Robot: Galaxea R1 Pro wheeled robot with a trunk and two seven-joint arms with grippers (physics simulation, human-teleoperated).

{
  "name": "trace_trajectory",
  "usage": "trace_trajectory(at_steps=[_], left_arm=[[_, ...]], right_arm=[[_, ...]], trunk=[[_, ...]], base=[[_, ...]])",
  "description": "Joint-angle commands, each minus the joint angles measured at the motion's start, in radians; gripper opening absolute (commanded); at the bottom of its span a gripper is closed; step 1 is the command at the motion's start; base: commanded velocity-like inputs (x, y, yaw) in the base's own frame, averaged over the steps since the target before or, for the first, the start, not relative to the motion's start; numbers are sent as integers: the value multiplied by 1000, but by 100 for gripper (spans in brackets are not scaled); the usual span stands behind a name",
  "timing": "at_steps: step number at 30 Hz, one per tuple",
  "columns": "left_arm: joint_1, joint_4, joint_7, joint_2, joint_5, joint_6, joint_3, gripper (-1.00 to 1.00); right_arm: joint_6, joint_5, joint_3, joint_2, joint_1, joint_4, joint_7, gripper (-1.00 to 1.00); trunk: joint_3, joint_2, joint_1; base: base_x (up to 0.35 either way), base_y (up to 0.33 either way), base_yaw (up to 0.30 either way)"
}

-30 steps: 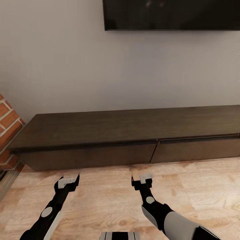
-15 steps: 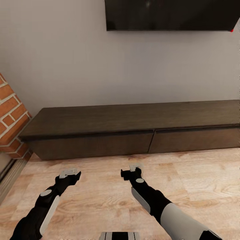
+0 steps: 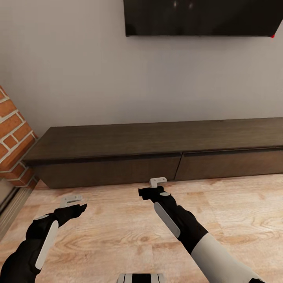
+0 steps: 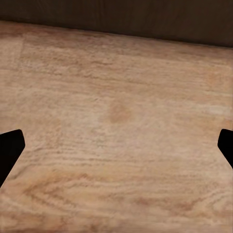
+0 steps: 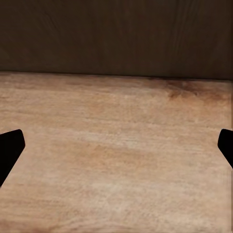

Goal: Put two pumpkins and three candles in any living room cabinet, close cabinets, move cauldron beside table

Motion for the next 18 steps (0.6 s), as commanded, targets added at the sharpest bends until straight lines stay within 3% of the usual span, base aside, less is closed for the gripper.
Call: trace_trajectory(at_steps=[1, 10, 14, 18], left_arm=[[-1, -1, -2, 0, 3, 7, 1, 100], [-1, -2, -2, 1, 2, 19, 0, 100], [-4, -2, -3, 4, 2, 113, 0, 100], [-5, 0, -3, 8, 2, 152, 0, 100]], right_arm=[[1, -10, 3, 0, -1, -1, -11, 100], [-3, -11, 3, 0, -1, 4, -12, 100], [-3, -12, 2, 0, -1, 6, -12, 100], [-4, -12, 3, 0, -1, 9, -12, 100]], trunk=[[-1, 0, 0], [3, 0, -1], [19, 1, -2], [34, 2, -4]], base=[[0, 0, 0], [0, 0, 0], [0, 0, 0], [0, 0, 0]])
